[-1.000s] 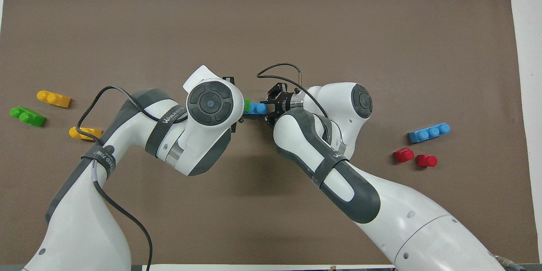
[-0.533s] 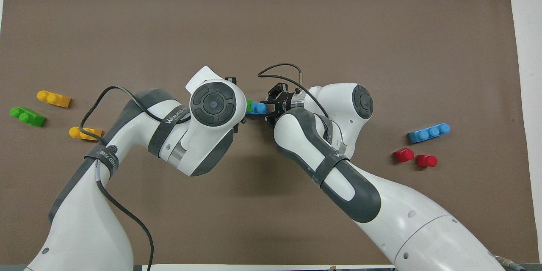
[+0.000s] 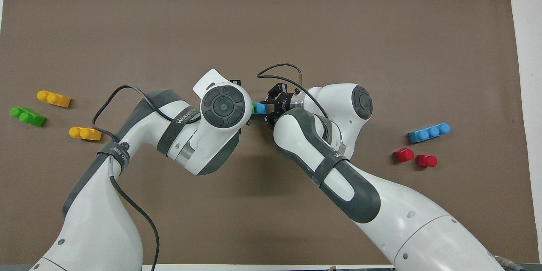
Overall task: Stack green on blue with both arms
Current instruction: 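Press the green brick onto the blue brick between both grippers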
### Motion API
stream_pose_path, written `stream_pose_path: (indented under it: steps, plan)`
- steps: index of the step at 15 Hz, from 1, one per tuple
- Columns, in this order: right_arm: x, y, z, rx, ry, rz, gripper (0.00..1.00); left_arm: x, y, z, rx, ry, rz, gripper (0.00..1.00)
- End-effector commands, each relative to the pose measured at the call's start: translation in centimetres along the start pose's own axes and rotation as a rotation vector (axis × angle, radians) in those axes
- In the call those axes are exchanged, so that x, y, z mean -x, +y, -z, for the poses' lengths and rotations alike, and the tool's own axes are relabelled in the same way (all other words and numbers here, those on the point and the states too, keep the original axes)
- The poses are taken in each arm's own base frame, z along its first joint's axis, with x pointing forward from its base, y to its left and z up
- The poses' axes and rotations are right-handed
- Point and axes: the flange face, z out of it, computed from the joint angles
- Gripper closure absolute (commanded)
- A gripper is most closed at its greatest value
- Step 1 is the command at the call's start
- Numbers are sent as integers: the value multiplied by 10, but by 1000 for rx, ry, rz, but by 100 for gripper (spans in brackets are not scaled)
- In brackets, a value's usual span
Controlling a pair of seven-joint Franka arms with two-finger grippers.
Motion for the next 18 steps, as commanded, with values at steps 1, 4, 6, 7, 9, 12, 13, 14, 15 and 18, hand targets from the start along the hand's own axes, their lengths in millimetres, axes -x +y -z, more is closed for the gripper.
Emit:
stream_pose_path:
  steps: [1,4,6,7,9,12,13,14,15,18]
  plan:
    - [-9,4,-4,-23,-6,-22,100,4,-2,-16,-4,38,-1,4]
    - [-9,3,-4,-24,-8,-26,100,-7,4,-5,5,41,5,0]
    - [-9,3,-4,-24,-8,-28,69,-17,8,9,8,48,3,0]
    - [-9,3,-4,-24,-8,-28,39,-21,8,17,9,51,-9,0]
    - [-10,3,-4,-23,-12,-35,16,-36,14,25,15,54,6,0]
    - [-14,-4,3,-30,-22,-53,11,-45,16,36,9,64,-9,0]
    - [-14,-6,4,-25,-26,-57,10,-50,18,38,11,65,-3,0]
    - [-18,-10,8,-19,-33,-65,10,-54,19,41,14,64,5,0]
    - [-27,-17,14,-16,-38,-77,8,-61,23,41,14,65,13,0]
    - [-48,-34,39,-12,-60,-114,2,-82,32,42,16,71,-2,0]
